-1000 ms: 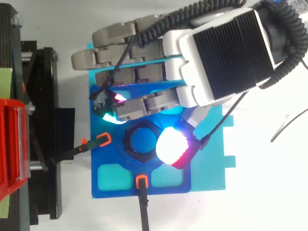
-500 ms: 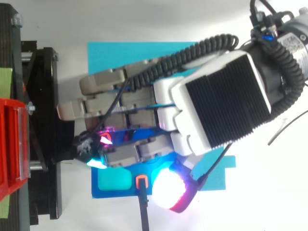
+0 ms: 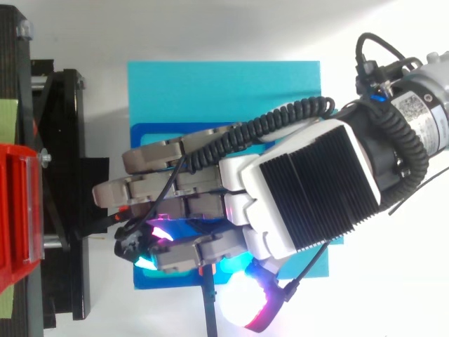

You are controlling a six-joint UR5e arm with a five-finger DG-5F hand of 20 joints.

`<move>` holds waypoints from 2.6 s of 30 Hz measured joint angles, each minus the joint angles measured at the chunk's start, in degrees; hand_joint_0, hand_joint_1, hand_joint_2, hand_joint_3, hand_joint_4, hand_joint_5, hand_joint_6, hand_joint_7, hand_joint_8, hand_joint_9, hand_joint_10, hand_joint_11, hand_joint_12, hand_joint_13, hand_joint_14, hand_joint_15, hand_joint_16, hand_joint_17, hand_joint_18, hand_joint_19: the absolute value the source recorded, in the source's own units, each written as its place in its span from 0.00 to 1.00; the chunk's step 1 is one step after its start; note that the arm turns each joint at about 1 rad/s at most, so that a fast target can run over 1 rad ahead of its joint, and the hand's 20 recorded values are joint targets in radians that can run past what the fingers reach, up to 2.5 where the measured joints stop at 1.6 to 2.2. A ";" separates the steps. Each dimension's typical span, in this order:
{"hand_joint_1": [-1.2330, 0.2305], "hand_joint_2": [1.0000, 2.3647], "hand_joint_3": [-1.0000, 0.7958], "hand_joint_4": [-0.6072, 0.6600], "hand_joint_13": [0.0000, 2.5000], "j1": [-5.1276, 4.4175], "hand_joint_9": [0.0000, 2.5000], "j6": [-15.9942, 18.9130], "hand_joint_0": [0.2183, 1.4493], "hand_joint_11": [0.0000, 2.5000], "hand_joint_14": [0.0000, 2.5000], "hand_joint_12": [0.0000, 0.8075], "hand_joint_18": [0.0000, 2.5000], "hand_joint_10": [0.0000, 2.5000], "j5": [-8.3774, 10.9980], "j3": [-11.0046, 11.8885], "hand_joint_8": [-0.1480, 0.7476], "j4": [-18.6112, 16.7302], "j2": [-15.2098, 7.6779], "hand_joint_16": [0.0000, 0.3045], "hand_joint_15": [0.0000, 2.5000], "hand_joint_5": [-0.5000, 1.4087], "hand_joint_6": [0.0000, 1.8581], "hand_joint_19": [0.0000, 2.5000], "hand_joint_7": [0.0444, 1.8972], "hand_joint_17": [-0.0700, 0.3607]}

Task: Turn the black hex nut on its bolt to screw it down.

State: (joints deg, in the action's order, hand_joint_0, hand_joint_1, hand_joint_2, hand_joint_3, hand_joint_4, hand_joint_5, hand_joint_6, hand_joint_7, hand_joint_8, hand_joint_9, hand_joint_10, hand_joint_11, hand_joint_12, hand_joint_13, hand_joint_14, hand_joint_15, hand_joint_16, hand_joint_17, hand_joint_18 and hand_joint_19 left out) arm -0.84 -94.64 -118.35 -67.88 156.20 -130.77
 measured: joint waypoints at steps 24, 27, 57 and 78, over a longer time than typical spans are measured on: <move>0.69 0.00 0.28 0.49 0.12 0.97 0.29 0.22 0.25 0.00 0.00 0.42 0.13 0.00 0.36 -1.13 0.45 -1.95 0.00 0.15 0.00 0.24 0.27 0.12 0.69 0.40; 0.69 0.00 0.28 0.49 0.12 1.21 0.29 0.13 0.25 0.00 0.00 0.42 0.13 0.00 0.33 -1.12 0.45 -2.23 -0.01 0.15 0.00 0.24 0.27 0.12 0.69 0.40; 0.69 0.00 0.28 0.51 0.12 3.30 0.29 -0.20 0.25 0.00 0.00 0.42 0.13 0.00 -0.69 -1.12 0.45 -3.70 -0.01 0.15 0.00 0.24 0.27 0.12 0.67 0.40; 0.68 0.00 0.28 0.51 0.12 6.73 0.29 -0.20 0.25 0.00 0.00 0.42 0.13 0.00 -4.23 -1.18 0.45 -4.26 -0.02 0.15 0.00 0.23 0.27 0.12 0.67 0.40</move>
State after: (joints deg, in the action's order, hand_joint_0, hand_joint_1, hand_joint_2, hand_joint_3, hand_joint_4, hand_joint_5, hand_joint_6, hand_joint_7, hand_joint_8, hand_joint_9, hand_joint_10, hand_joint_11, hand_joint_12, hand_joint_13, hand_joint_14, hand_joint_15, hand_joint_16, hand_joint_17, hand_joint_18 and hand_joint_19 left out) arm 5.89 -94.83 -122.58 -69.07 151.94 -130.79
